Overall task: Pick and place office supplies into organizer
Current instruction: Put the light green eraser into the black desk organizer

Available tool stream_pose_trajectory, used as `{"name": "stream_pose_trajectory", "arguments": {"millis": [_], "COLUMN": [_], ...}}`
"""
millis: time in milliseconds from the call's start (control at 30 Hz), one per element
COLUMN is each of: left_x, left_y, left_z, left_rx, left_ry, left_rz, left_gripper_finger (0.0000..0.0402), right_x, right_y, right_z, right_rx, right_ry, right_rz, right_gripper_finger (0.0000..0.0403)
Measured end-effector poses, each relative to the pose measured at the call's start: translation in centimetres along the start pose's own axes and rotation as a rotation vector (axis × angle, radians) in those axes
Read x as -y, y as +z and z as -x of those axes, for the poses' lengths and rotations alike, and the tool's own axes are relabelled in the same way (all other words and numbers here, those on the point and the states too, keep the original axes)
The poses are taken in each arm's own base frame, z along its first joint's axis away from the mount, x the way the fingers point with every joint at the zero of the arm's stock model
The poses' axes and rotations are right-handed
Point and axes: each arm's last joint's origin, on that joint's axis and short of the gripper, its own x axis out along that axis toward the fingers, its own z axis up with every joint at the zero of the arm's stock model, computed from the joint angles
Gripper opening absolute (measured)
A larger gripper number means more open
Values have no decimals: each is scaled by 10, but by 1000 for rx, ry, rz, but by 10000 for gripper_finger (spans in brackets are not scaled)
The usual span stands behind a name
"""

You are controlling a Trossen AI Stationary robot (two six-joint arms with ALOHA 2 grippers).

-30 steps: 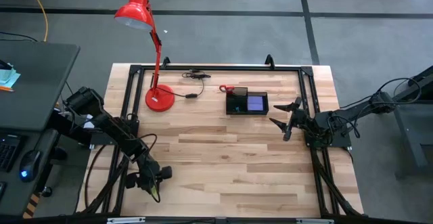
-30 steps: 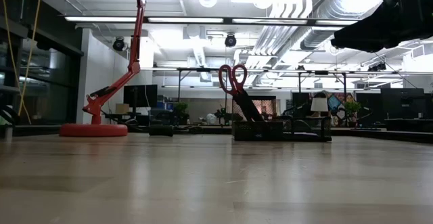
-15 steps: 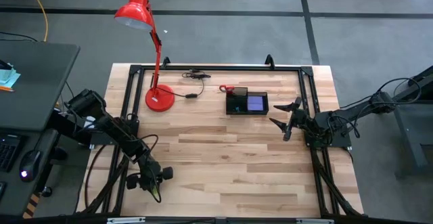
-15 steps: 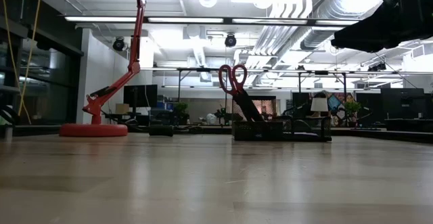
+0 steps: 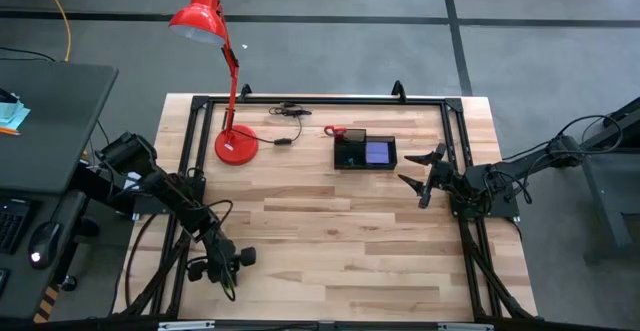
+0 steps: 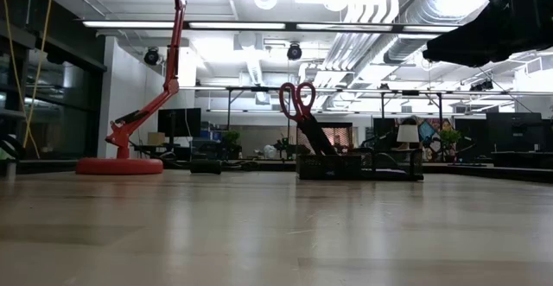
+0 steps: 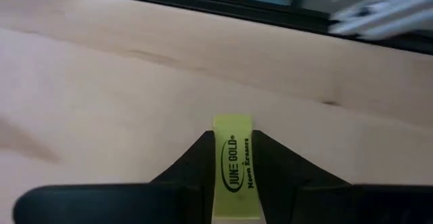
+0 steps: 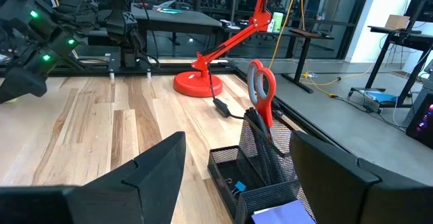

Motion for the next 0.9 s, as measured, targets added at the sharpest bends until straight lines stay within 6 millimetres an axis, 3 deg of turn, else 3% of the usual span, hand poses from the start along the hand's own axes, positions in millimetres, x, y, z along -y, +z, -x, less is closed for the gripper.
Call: {"name": "stream_pose_trajectory", "arguments": {"millis": [433,633,900], "left_x": [-7,-13,-21], "left_y": [2,6,12], "left_z": [1,2,6], "left_rx": [-20,-30,48], "left_ry": [180,367,601], "left_rz": [3,29,233], "left_gripper_finger": [63,63,63], "right_x": [0,0,0], "right_y": [0,0,0], "right_z": [0,0,0], "right_rx": [0,0,0], "right_ry": [0,0,0], "right_rz": [0,0,0], "right_gripper_finger": [259,259,259]}}
